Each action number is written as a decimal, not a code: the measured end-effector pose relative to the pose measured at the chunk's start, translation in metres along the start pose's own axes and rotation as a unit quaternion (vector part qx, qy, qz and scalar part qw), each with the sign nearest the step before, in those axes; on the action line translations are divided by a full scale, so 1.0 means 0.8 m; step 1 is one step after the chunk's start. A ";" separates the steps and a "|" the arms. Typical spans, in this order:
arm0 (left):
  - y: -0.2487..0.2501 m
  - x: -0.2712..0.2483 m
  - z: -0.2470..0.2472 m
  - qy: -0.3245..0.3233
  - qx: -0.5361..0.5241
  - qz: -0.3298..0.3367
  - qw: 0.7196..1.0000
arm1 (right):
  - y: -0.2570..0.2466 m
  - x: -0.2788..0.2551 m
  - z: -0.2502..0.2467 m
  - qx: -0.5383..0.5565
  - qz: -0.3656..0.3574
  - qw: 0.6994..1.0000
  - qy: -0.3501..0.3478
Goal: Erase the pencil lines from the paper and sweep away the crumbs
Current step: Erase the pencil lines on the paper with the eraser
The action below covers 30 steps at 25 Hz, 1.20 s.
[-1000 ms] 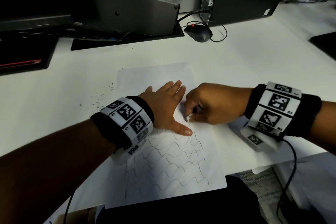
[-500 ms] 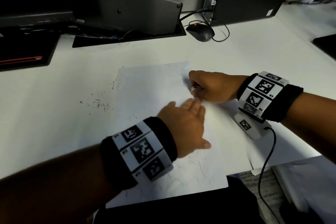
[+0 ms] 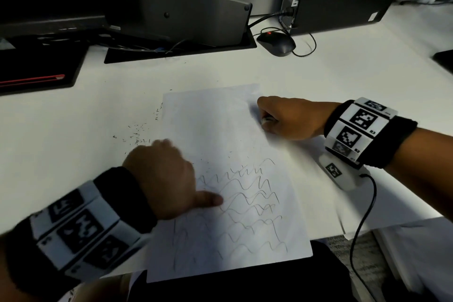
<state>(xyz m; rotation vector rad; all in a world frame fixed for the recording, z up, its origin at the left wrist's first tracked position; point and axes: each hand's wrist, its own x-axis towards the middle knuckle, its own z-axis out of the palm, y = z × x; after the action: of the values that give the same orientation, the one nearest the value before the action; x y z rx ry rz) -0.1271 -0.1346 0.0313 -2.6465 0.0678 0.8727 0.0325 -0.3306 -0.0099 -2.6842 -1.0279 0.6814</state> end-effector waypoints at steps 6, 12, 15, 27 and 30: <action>0.059 0.036 0.007 0.046 -0.081 0.212 0.973 | -0.001 0.002 0.000 -0.007 -0.007 1.000 0.008; -0.027 -0.016 0.047 -0.061 -0.007 -0.033 0.998 | 0.003 0.000 0.001 -0.002 -0.001 1.000 0.004; 0.001 -0.008 0.037 0.024 -0.062 0.085 0.994 | -0.002 0.001 -0.002 0.002 -0.002 1.000 -0.001; 0.019 0.010 0.028 0.041 -0.078 0.137 0.987 | 0.001 0.001 -0.001 0.005 0.002 1.000 0.000; 0.002 0.005 0.039 -0.033 -0.037 0.014 0.999 | 0.001 0.002 -0.001 0.003 -0.001 1.000 0.001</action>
<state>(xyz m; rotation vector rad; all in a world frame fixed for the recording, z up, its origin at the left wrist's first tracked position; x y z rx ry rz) -0.1419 -0.1248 0.0053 -2.6890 0.0574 0.9890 0.0342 -0.3300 -0.0101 -2.6774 -1.0267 0.6788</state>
